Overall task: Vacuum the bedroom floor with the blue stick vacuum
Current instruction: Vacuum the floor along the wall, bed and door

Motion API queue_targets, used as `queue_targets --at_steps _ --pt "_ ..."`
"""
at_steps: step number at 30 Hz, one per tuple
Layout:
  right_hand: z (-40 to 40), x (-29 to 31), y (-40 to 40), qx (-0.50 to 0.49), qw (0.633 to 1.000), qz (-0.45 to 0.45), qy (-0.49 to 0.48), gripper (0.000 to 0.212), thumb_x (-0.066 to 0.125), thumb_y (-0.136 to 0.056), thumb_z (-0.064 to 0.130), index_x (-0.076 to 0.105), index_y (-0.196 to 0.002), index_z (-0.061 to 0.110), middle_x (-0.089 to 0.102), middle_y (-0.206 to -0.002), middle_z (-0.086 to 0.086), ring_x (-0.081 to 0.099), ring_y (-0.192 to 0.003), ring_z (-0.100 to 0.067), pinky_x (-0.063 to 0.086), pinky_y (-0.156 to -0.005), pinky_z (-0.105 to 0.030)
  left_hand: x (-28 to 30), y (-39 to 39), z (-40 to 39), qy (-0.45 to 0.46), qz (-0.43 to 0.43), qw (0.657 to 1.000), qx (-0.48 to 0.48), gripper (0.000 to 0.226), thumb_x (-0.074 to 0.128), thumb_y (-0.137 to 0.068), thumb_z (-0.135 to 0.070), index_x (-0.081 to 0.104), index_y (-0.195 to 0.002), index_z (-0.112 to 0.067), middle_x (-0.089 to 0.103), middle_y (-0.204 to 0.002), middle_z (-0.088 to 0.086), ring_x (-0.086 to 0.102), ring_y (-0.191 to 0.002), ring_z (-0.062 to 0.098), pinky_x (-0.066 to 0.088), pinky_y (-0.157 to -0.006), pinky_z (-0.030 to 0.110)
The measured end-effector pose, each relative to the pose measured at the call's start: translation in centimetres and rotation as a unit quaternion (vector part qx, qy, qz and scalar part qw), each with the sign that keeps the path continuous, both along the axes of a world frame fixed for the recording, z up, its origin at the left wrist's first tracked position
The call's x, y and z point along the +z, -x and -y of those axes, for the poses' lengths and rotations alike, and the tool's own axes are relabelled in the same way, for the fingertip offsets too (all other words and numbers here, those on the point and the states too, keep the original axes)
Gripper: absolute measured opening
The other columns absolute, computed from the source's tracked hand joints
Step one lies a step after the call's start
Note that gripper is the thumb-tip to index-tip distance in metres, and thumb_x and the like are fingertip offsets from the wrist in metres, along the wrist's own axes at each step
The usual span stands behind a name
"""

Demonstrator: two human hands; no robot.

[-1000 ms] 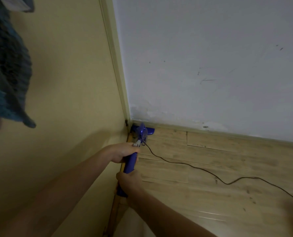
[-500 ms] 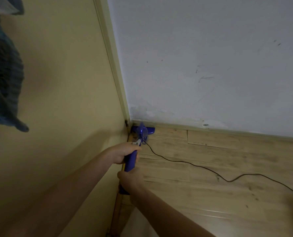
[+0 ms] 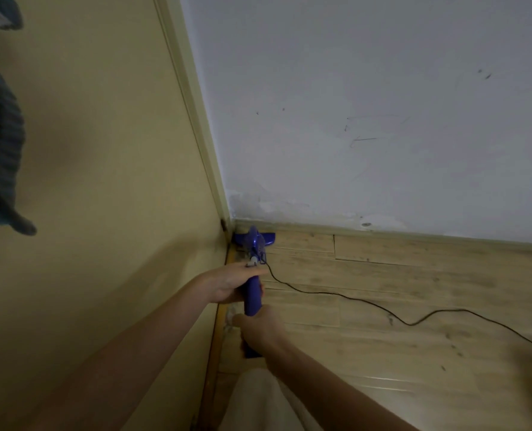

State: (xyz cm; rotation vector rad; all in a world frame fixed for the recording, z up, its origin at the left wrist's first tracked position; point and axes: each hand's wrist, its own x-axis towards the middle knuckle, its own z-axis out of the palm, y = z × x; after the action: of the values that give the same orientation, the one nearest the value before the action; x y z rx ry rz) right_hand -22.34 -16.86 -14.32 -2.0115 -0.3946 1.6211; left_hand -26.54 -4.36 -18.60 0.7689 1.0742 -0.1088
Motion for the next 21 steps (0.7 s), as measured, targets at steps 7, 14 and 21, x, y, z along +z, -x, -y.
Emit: queue_targets --at_steps 7,14,21 --pt "0.3 1.1 -2.1 -0.052 0.979 -0.163 -0.11 0.019 0.052 -0.099 0.031 0.051 -0.103 0.012 0.055 -0.076 -0.005 0.056 -0.062 -0.015 0.052 -0.063 -0.028 0.9 -1.2 -0.4 -0.041 -0.021 0.999 -0.01 0.024 0.062 -0.093 -0.031 0.053 -0.088 -0.009 0.061 -0.069 0.009 0.062 -0.061 0.021 0.053 -0.06 0.033" --pt "3.2 1.9 -2.2 -0.109 0.982 -0.148 -0.047 0.018 0.049 -0.1 0.038 0.049 -0.105 0.021 0.054 -0.081 -0.004 0.053 -0.06 -0.012 0.045 -0.048 -0.021 0.3 -1.8 1.9 -0.023 -0.001 1.0 0.015 0.022 0.06 -0.094 -0.022 0.052 -0.109 -0.007 0.06 -0.08 0.011 0.064 -0.07 0.022 0.058 -0.074 0.037" --pt "0.6 2.0 -2.0 -0.081 0.989 -0.092 -0.081 0.034 0.043 -0.101 0.042 0.043 -0.128 0.022 0.054 -0.085 -0.003 0.052 -0.064 -0.012 0.044 -0.05 -0.021 1.1 -2.1 -0.3 -0.031 -0.017 0.999 0.021 0.02 0.058 -0.094 -0.024 0.052 -0.088 -0.006 0.057 -0.072 0.012 0.063 -0.058 0.023 0.054 -0.055 0.03"
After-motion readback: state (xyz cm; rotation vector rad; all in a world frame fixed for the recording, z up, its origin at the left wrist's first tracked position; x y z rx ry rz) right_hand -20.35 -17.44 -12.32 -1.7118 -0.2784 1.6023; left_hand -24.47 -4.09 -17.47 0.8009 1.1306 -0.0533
